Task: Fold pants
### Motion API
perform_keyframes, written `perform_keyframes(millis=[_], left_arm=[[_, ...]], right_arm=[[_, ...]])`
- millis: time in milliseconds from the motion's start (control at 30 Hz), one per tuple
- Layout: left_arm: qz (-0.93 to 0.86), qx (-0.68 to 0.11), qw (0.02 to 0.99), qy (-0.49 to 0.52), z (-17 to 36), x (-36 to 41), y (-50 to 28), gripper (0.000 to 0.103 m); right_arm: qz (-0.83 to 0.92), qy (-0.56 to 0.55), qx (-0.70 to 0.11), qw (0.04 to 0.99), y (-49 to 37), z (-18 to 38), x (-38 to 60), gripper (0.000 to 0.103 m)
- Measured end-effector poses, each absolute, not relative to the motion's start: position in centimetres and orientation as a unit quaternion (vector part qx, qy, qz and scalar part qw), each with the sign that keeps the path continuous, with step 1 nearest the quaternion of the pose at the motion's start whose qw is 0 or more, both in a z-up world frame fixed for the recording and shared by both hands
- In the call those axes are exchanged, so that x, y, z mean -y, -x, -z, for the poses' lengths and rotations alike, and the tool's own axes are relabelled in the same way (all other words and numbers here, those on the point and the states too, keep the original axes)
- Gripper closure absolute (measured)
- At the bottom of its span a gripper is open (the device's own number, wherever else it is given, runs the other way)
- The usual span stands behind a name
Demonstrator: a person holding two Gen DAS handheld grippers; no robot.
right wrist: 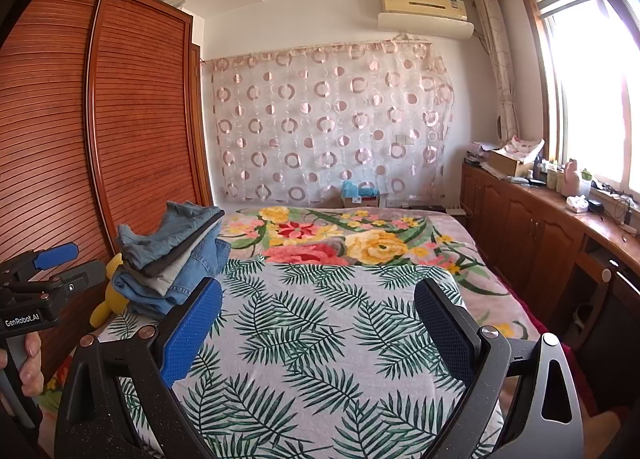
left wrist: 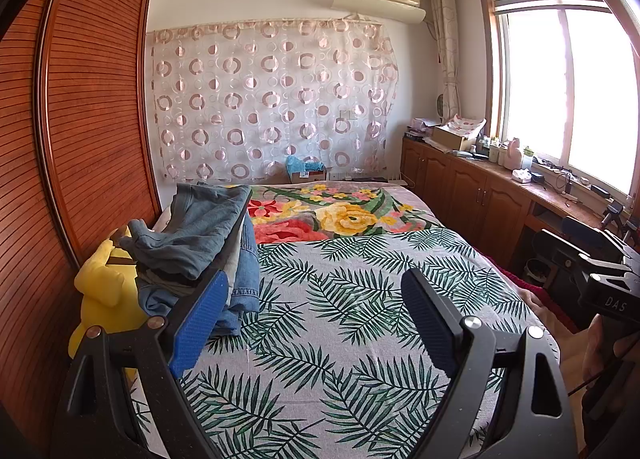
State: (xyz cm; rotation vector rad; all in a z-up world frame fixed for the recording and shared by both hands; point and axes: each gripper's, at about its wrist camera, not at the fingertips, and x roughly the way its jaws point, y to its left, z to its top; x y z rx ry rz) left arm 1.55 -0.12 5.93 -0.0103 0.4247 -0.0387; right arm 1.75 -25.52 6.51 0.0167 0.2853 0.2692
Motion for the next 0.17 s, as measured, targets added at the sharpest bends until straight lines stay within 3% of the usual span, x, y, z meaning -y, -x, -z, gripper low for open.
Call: perform_keyframes(millis=[167], left_arm=[[0.020,-0.211,0.977,0.006,-5.97,0.13,-1.60,0.014]], right_arm=[[-0.134,-0.008,-0.143,0.981,-1.73,-6.49,25.48,0.006]])
